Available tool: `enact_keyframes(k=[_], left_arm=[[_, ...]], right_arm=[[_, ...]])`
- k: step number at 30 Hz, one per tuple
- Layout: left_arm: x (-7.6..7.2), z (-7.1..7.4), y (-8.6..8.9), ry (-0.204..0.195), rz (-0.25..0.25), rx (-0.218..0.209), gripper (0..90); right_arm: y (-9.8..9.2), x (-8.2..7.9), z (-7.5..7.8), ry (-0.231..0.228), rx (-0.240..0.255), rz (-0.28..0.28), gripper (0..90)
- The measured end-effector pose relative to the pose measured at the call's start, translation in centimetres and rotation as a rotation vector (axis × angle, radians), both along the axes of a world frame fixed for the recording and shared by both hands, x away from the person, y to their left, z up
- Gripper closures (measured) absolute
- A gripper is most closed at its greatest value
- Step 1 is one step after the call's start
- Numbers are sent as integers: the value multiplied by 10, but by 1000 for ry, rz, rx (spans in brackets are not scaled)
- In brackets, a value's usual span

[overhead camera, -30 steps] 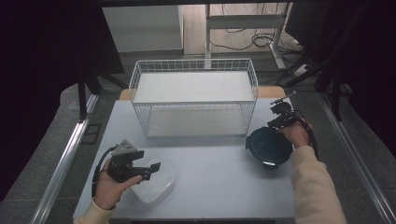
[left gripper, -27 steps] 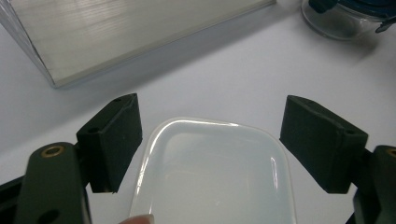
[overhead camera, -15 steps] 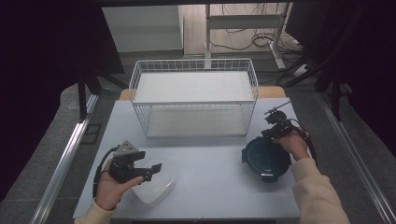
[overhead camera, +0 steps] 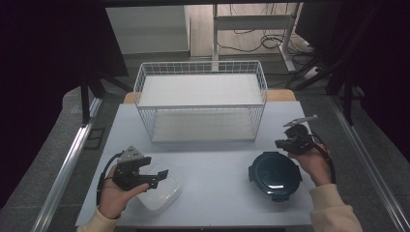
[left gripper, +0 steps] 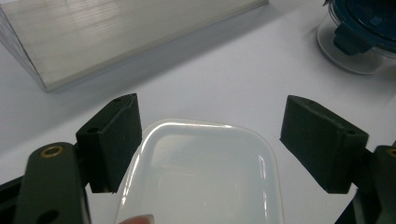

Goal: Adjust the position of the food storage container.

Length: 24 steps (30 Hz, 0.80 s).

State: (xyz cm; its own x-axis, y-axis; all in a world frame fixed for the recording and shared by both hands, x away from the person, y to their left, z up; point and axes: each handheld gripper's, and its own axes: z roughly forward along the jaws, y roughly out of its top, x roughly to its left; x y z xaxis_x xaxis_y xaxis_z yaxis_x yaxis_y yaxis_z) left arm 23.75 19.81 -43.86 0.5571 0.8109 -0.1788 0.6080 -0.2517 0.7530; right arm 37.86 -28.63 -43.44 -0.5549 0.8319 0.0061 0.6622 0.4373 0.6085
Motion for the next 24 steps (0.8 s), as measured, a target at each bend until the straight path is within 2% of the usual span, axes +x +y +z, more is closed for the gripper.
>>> enact_keyframes(k=[2, 4, 5, 6, 7, 8, 9, 11, 15, 16, 19, 20, 24], left_arm=[[0, 0, 1, -1, 3, -6, 205], [-1, 1, 1, -1, 6, -15, 204], [-1, 1, 1, 1, 6, -17, 204], [-1, 2, 1, 8, -4, -14, 202], [-1, 2, 1, 8, -4, -14, 201], [-1, 5, 4, -2, 6, -19, 200], [-1, 5, 4, -2, 6, -19, 200], [-3, 8, 9, -8, 24, -31, 201], [-3, 8, 9, -5, 26, -29, 200], [-3, 7, 8, -5, 23, -28, 201], [-4, 7, 4, -3, 13, -23, 200], [-5, 7, 3, -2, 5, -16, 199], [-6, 10, 3, -9, 16, -24, 199]], right_arm=[[-5, -4, 3, -10, 6, -14, 897], [-25, -22, 5, -21, -20, -59, 896], [-25, -22, 5, -21, -20, -59, 896], [-34, -32, 1, -3, -39, -79, 895], [-34, -32, 1, -3, -39, -79, 895], [-44, -43, -5, 19, -34, -109, 895], [-44, -43, -5, 19, -34, -109, 895], [-55, -55, -17, 51, -43, -144, 894], [-59, -64, -28, 67, -46, -162, 895], [-58, -65, -31, 88, -55, -154, 895], [-56, -66, -33, 95, -64, -154, 895], [-55, -66, -33, 110, -68, -156, 896], [-54, -66, -35, 105, -80, -153, 897]])
